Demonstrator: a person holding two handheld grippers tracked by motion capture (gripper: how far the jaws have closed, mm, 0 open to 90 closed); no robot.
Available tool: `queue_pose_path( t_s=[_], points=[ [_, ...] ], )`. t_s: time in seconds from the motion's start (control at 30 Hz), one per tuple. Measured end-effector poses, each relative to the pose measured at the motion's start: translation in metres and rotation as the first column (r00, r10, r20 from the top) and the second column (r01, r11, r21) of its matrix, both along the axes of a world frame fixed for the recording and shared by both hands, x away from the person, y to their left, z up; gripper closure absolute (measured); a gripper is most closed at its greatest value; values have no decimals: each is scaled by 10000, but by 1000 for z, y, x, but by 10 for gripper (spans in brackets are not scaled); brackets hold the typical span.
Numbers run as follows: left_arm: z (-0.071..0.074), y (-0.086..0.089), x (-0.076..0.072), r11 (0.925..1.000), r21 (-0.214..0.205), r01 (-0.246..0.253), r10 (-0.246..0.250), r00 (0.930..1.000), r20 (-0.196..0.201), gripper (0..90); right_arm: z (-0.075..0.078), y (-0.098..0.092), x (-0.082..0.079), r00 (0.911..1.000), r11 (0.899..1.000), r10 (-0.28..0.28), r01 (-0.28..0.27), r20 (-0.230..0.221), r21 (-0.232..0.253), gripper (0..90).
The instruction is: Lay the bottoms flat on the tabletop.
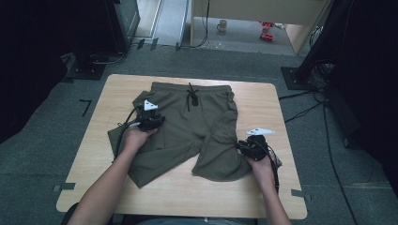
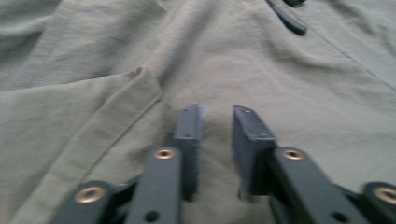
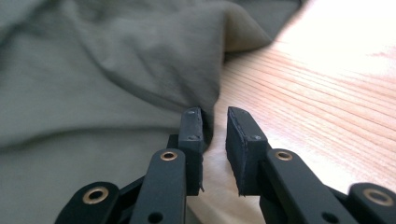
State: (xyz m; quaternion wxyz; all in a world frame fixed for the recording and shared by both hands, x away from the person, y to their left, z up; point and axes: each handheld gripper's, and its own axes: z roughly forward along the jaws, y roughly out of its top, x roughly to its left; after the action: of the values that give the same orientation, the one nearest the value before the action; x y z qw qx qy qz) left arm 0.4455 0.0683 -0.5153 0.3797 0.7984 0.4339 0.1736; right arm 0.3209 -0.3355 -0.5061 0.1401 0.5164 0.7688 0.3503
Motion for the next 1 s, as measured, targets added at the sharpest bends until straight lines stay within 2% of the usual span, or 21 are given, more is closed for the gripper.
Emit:
queue_pose_path(
  t_s=[0.07, 0.17, 0.27, 0.37, 0.57, 0.67, 0.83, 1.0],
  points=[
    [0, -1, -1, 9999, 28, 113, -113, 9999, 1, 656, 9, 3, -9, 9991, 10000, 6, -10, 420, 96, 683],
    [1, 0, -2, 9996, -248, 139, -144, 9997, -215, 635, 22, 9, -21, 9961, 9997, 52, -73, 881, 232, 648],
    [2, 0, -3, 9995, -180, 249, -254, 9993, -287, 607, 28, 18, -31, 9940, 9994, 205, -235, 1075, 266, 629],
    [2, -2, -5, 9992, 60, 391, -390, 9989, -259, 590, 29, 30, -38, 9933, 9982, 481, -515, 1052, 297, 612],
    [1, -2, -7, 9989, 121, 443, -442, 9990, -48, 594, 28, 60, -51, 9896, 9918, 1170, -1208, 838, 417, 581],
    [1, -1, -7, 9991, 26, 427, -427, 9991, -58, 595, 26, 72, -56, 9859, 9892, 1415, -1442, 898, 243, 568],
    [0, 1, -7, 9989, -74, 454, -454, 9989, -72, 595, 21, 87, -62, 9824, 9850, 1641, -1681, 892, 389, 528],
    [0, 0, -7, 9990, 37, 450, -450, 9990, 0, 598, 13, 107, -70, 9733, 9771, 2121, -2128, 882, -13, 492]
  ],
)
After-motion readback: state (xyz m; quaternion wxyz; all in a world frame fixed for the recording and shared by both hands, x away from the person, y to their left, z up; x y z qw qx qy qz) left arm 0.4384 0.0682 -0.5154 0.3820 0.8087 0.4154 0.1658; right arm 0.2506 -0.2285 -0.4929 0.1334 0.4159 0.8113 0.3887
